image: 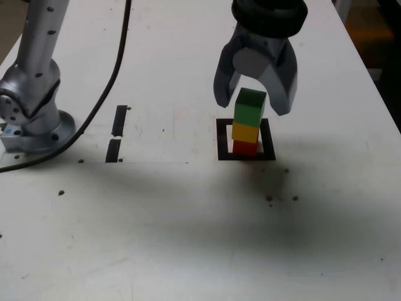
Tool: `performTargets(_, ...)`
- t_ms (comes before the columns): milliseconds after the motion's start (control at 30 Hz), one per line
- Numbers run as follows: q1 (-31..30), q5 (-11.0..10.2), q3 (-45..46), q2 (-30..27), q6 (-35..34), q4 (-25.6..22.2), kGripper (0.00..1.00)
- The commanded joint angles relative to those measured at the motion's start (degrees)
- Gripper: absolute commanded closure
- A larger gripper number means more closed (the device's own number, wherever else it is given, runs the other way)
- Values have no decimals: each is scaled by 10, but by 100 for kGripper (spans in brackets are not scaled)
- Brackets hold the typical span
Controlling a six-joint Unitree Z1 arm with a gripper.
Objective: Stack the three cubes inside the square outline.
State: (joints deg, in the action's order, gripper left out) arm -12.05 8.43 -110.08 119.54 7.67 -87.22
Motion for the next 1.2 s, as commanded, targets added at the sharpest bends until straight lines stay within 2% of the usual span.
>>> performTargets(0, 1, -4, 2, -5, -2, -3, 0)
performTargets(200, 1, -16, 11, -65, -14, -10, 0)
performTargets(400, 1, -17, 27, -143, -21, -40, 0)
performTargets(500, 7, -15, 78, -184, -22, -49, 0)
performTargets(633, 24, -17, 200, -251, -29, -37, 0)
performTargets(667, 34, -18, 273, -287, -31, -14, 0)
performTargets(733, 44, -11, 359, -325, -29, 33, 0)
performTargets(867, 55, 2, 492, -376, -21, 133, 0)
performTargets(967, 53, 6, 559, -388, -20, 191, 1)
performTargets(1167, 41, 1, 651, -366, -46, 275, 1)
